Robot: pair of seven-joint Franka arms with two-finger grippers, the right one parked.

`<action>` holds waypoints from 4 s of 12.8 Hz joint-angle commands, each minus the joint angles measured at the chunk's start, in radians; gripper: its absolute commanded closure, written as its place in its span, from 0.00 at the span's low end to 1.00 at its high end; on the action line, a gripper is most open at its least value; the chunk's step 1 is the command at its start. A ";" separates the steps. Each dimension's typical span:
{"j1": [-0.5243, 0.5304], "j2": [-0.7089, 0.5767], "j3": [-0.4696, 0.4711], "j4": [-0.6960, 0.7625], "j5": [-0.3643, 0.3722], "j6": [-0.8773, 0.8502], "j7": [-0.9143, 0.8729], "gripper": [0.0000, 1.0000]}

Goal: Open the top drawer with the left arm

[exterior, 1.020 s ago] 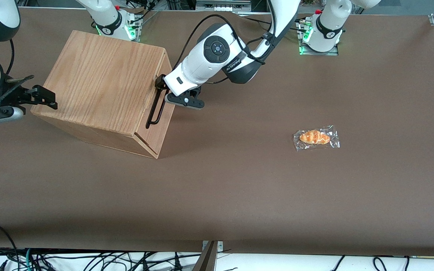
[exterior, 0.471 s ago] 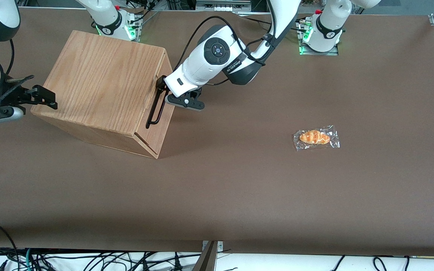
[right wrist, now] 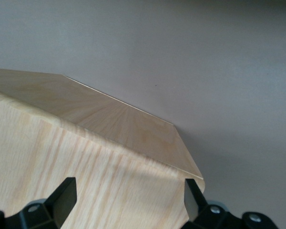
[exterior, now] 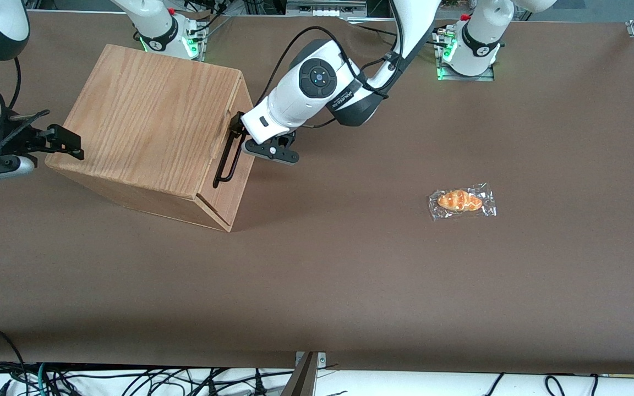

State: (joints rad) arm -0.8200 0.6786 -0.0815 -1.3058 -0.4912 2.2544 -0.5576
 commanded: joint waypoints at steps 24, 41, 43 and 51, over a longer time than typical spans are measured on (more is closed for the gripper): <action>0.153 -0.007 0.006 0.026 0.046 -0.251 0.171 0.00; 0.213 -0.014 0.009 0.029 0.049 -0.318 0.232 0.00; 0.213 -0.014 0.009 0.029 0.049 -0.319 0.232 0.00; 0.271 -0.073 0.000 0.034 -0.098 -0.410 0.197 0.00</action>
State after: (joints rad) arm -0.5674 0.6242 -0.0780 -1.2673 -0.5534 1.8708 -0.3548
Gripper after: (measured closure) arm 0.000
